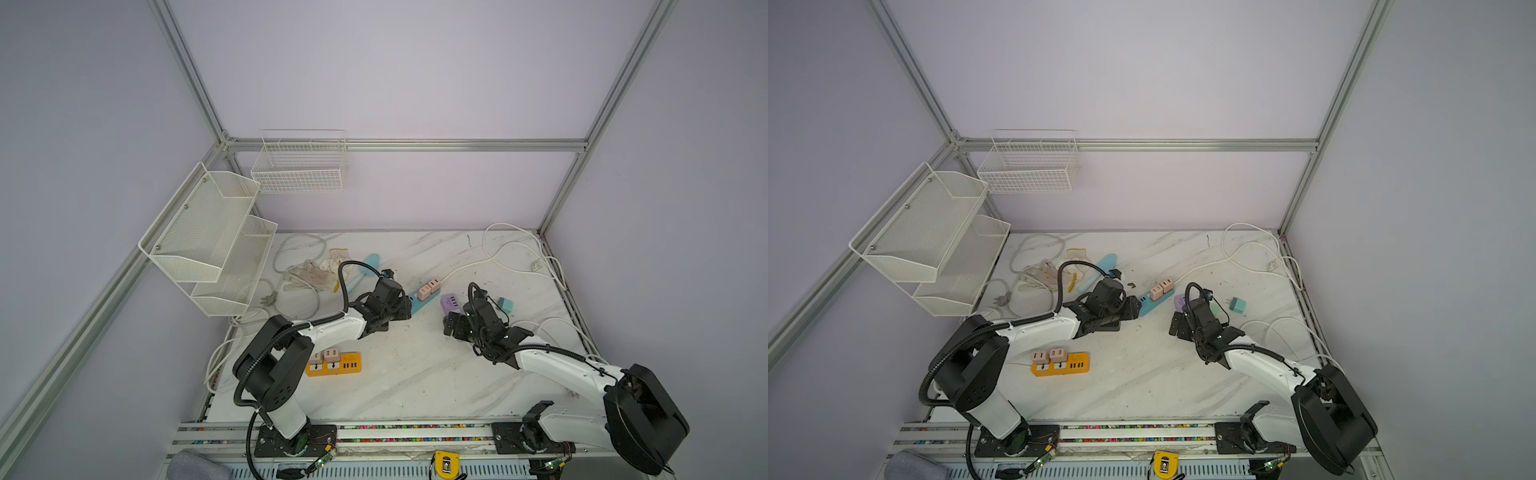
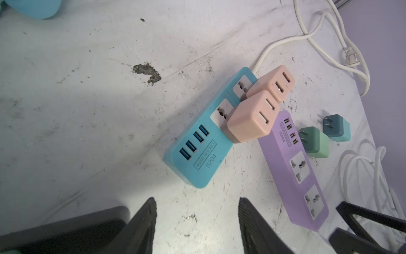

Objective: Pull the plug off the socket
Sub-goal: 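Close the left gripper on a pink plug while the right gripper hovers nearby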

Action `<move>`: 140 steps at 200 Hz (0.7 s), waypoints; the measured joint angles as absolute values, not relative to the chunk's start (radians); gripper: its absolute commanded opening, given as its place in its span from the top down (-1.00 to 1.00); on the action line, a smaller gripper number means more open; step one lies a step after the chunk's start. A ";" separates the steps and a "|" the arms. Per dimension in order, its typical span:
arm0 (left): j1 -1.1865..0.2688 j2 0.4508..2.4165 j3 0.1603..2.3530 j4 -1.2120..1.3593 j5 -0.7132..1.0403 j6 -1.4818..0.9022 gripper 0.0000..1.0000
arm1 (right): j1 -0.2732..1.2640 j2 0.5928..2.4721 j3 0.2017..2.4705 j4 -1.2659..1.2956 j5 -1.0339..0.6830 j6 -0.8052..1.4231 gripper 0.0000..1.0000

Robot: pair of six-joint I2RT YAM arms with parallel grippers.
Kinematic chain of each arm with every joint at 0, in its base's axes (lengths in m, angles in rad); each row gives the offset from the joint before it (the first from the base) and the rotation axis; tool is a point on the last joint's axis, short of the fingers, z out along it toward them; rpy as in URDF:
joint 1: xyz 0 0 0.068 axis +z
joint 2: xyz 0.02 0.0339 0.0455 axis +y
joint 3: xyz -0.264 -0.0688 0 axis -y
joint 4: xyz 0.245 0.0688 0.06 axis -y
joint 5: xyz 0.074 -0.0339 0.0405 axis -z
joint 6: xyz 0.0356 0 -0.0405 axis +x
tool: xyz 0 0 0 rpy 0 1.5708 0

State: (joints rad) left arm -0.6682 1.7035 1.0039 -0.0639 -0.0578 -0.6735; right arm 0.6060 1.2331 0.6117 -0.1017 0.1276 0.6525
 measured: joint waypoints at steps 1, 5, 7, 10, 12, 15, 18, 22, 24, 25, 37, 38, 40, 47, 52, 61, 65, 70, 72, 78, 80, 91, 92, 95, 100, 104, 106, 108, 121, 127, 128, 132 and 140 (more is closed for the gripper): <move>-0.667 1.706 1.005 -0.064 -0.056 -0.670 -0.17 | 0.606 1.233 0.612 -0.102 0.128 0.653 -0.92; -0.665 1.715 1.010 -0.062 -0.053 -0.662 -0.17 | 0.601 1.226 0.617 -0.104 0.119 0.648 -0.93; -0.663 1.723 1.015 -0.059 -0.051 -0.652 -0.17 | 0.599 1.222 0.619 -0.104 0.115 0.648 -0.93; -0.661 1.729 1.018 -0.059 -0.048 -0.644 -0.17 | 0.595 1.220 0.622 -0.105 0.110 0.645 -0.93; -0.661 1.732 1.020 -0.058 -0.047 -0.640 -0.17 | 0.592 1.217 0.625 -0.106 0.107 0.643 -0.93; -0.660 1.737 1.022 -0.055 -0.045 -0.630 -0.17 | 0.587 1.213 0.629 -0.107 0.102 0.641 -0.94; -0.659 1.744 1.024 -0.050 -0.041 -0.616 -0.17 | 0.582 1.209 0.632 -0.107 0.096 0.640 -0.94; -0.658 1.751 1.025 -0.044 -0.038 -0.600 -0.17 | 0.575 1.203 0.638 -0.109 0.087 0.636 -0.94; -0.657 1.753 1.026 -0.041 -0.036 -0.593 -0.16 | 0.571 1.202 0.639 -0.109 0.084 0.635 -0.94; -0.657 1.754 1.026 -0.040 -0.035 -0.590 -0.17 | 0.570 1.201 0.640 -0.109 0.084 0.634 -0.94; -0.657 1.763 1.026 -0.029 -0.025 -0.543 -0.17 | 0.555 1.188 0.650 -0.112 0.065 0.624 -0.95; -0.657 1.764 1.026 -0.027 -0.024 -0.531 -0.17 | 0.554 1.187 0.651 -0.112 0.065 0.623 -0.95; -0.657 1.765 1.026 -0.024 -0.022 -0.525 -0.17 | 0.550 1.183 0.655 -0.116 0.062 0.620 -0.95; -0.657 1.768 1.026 -0.012 -0.016 -0.492 -0.18 | 0.545 1.176 0.662 -0.122 0.056 0.615 -0.95; -0.657 1.768 1.026 -0.001 -0.008 -0.460 -0.19 | 0.541 1.170 0.668 -0.126 0.050 0.611 -0.95; -0.657 1.768 1.026 0.017 0.007 -0.414 -0.22 | 0.536 1.164 0.677 -0.132 0.044 0.603 -0.95; -0.657 1.768 1.026 0.027 0.013 -0.392 -0.24 | 0.535 1.162 0.681 -0.134 0.042 0.599 -0.95; -0.657 1.768 1.026 0.038 0.020 -0.368 -0.26 | 0.532 1.159 0.686 -0.138 0.038 0.595 -0.95; -0.657 1.768 1.026 0.040 0.021 -0.358 -0.27 | 0.532 1.158 0.688 -0.140 0.036 0.592 -0.95; -0.657 1.769 1.026 0.049 0.026 -0.326 -0.29 | 0.530 1.156 0.694 -0.146 0.033 0.589 -0.95; -0.657 1.769 1.026 0.052 0.027 -0.314 -0.30 | 0.529 1.155 0.696 -0.147 0.032 0.588 -0.95; -0.657 1.774 1.026 0.064 0.030 -0.274 -0.35 | 0.527 1.155 0.701 -0.151 0.026 0.581 -0.95; -0.657 1.774 1.026 0.064 0.030 -0.270 -0.35 | 0.527 1.155 0.701 -0.152 0.025 0.581 -0.95; -0.657 1.777 1.026 0.067 0.031 -0.257 -0.36 | 0.526 1.155 0.703 -0.154 0.023 0.579 -0.95; -0.657 1.783 1.027 0.068 0.031 -0.238 -0.37 | 0.525 1.155 0.704 -0.155 0.021 0.575 -0.95; -0.657 1.790 1.030 0.068 0.033 -0.220 -0.37 | 0.523 1.155 0.705 -0.158 0.018 0.574 -0.95; -0.657 1.793 1.031 0.067 0.033 -0.213 -0.38 | 0.522 1.155 0.706 -0.159 0.017 0.571 -0.95; -0.657 1.800 1.035 0.065 0.035 -0.204 -0.38 | 0.522 1.155 0.706 -0.160 0.016 0.571 -0.95; -0.657 1.826 1.051 0.055 0.043 -0.166 -0.42 | 0.518 1.155 0.709 -0.169 0.014 0.566 -0.95; -0.657 1.843 1.063 0.044 0.048 -0.150 -0.43 | 0.517 1.155 0.710 -0.170 0.014 0.563 -0.95; -0.657 1.845 1.065 0.043 0.049 -0.144 -0.43 | 0.517 1.155 0.710 -0.170 0.014 0.563 -0.95; -0.657 1.855 1.073 0.036 0.051 -0.136 -0.44 | 0.516 1.153 0.710 -0.172 0.014 0.562 -0.95; -0.658 1.872 1.084 0.031 0.051 -0.115 -0.44 | 0.515 1.149 0.710 -0.176 0.015 0.559 -0.95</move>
State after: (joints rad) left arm -0.6579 1.8717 1.0843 0.0315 0.0505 -0.1146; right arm 0.5152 1.1492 0.7097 -0.1757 0.0151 0.5591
